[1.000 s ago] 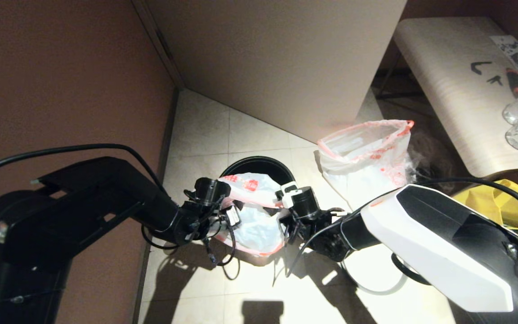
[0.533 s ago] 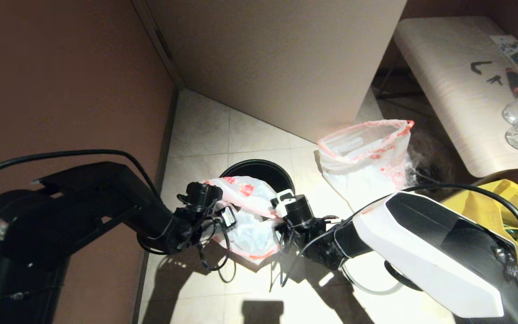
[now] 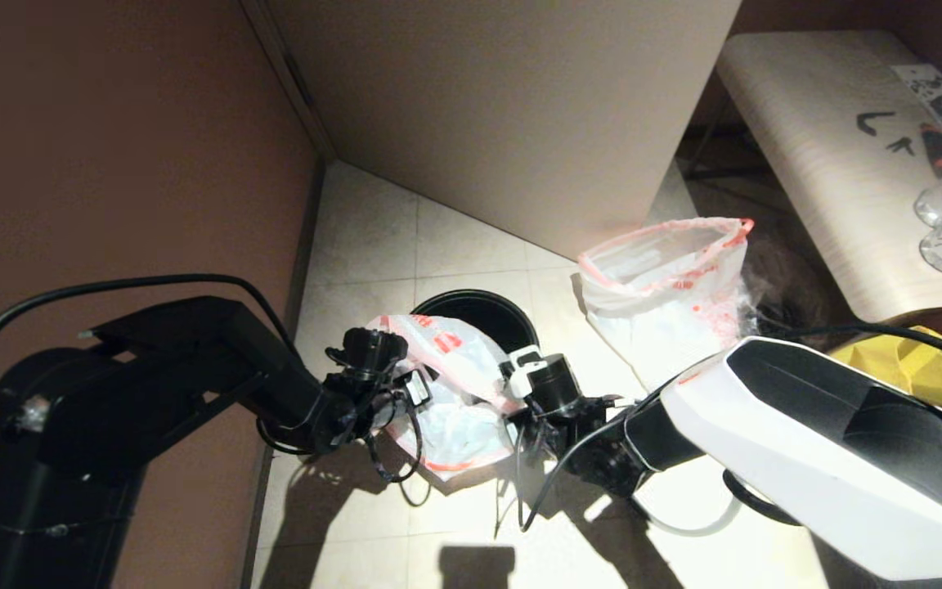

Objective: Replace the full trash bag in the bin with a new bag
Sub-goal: Put the new garbage bag on the trash can

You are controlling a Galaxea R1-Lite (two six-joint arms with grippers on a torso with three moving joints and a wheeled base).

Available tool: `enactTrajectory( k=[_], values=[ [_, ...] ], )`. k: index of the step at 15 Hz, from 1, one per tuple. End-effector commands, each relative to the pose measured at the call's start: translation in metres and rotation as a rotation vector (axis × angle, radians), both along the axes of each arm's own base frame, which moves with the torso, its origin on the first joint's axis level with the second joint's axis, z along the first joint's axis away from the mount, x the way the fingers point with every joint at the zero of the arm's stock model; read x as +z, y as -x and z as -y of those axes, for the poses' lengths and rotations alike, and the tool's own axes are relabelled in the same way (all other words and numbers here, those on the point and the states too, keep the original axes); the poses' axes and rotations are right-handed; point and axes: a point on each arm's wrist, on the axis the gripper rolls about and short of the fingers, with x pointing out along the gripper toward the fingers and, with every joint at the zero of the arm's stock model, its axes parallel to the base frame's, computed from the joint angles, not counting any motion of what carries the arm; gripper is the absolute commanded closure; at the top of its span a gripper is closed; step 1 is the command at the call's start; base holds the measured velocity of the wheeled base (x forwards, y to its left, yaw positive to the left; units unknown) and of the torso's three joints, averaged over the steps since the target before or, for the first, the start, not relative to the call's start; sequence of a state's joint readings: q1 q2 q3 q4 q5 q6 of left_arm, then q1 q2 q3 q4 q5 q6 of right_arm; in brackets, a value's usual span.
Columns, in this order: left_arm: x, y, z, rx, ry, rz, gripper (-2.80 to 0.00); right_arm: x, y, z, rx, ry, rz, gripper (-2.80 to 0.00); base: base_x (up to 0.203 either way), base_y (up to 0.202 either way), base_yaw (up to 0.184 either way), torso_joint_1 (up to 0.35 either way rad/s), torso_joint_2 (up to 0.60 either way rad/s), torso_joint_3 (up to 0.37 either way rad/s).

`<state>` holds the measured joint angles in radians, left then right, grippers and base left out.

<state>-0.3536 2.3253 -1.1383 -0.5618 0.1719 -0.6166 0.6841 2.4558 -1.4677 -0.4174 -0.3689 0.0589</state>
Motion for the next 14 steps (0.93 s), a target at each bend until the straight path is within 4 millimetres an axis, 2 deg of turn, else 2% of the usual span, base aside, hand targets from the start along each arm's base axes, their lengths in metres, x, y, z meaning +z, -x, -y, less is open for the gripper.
enactTrajectory(
  k=[1, 7, 14],
  values=[
    [-0.003, -0.001, 0.000, 0.008, -0.003, -0.001, 0.00, 0.006, -0.002, 0.010, -0.022, -0.001, 0.005, -2.80, 0.000, 0.000, 0.000, 0.000, 0.00, 0.000],
    [-0.007, -0.002, 0.001, 0.011, -0.024, 0.001, 0.00, 0.012, -0.001, 0.033, -0.015, -0.080, 0.032, -2.80, 0.000, 0.000, 0.000, 0.000, 0.00, 0.000],
    [-0.009, -0.004, 0.002, 0.026, -0.035, 0.005, 0.00, 0.026, 0.013, 0.059, 0.062, -0.345, -0.131, -2.80, 0.000, 0.000, 0.000, 0.000, 0.00, 0.000]
  ],
)
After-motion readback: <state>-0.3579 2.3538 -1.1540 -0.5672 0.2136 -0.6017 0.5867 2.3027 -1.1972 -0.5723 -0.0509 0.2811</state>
